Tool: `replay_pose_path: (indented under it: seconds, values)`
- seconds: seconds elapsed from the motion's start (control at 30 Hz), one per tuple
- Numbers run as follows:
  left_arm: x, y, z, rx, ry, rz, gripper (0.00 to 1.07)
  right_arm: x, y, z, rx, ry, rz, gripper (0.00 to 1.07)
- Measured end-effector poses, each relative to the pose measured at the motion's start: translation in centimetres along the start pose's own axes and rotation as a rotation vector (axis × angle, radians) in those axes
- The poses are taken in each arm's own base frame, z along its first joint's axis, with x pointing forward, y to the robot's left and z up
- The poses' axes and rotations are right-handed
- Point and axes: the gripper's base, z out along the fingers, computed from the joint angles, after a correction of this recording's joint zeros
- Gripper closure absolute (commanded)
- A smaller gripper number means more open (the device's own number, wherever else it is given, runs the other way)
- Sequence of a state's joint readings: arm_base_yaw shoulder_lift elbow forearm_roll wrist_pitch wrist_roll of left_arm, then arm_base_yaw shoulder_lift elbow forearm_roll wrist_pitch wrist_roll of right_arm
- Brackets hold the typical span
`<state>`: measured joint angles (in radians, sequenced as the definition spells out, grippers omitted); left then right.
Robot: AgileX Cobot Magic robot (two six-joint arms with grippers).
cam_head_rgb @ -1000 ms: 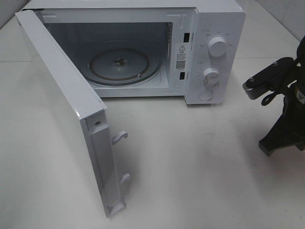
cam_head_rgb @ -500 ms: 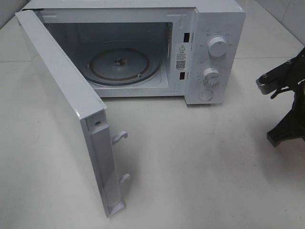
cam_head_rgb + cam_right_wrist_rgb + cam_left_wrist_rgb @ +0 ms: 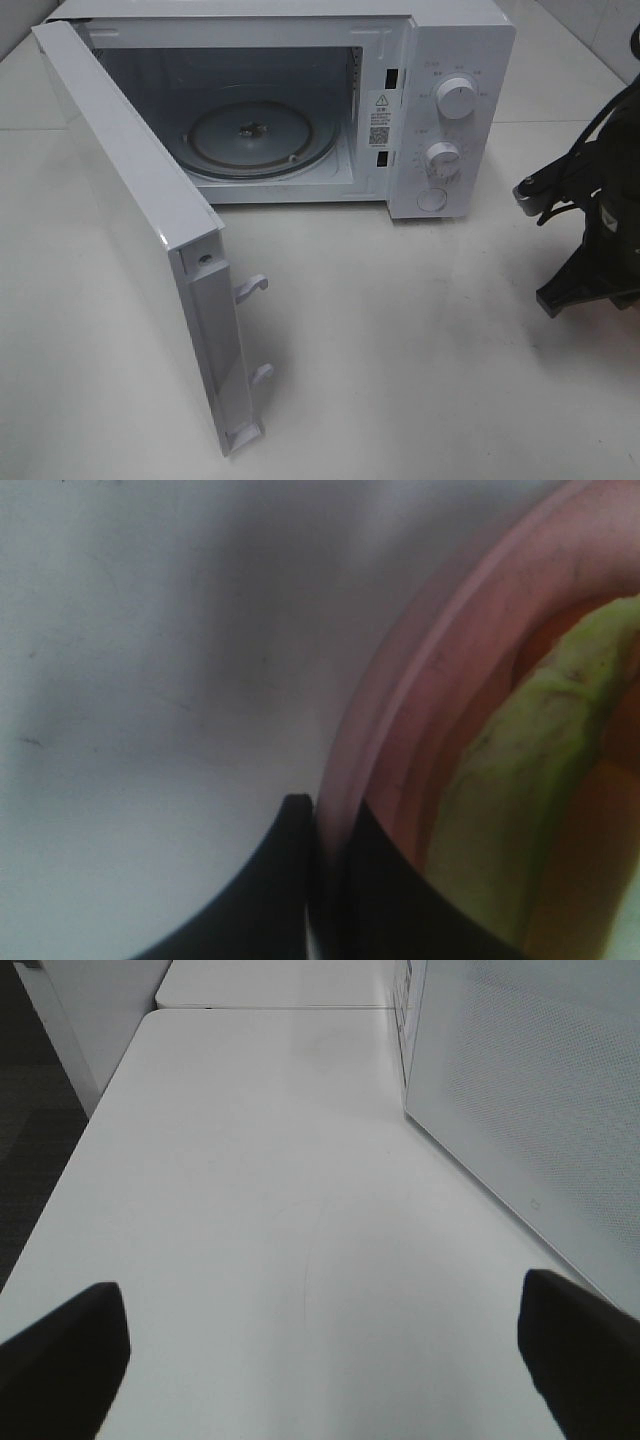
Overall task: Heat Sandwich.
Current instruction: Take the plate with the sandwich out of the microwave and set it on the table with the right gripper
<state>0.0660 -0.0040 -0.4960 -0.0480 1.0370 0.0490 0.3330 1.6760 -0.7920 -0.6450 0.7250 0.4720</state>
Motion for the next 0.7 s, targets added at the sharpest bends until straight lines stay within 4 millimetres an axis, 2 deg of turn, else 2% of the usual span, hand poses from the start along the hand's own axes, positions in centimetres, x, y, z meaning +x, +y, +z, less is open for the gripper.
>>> replay_pose_path:
  seconds: [0.37,0.7]
  values:
    - [0.0,0.0,0.0,0.0,0.0,0.0,0.05,-0.8,1.0,2.6,0.028,0.013,-0.006,1.07]
    - [0.0,0.0,0.0,0.0,0.0,0.0,0.05,-0.6,1.3,3.8,0.023,-0.015,0.05,1.07]
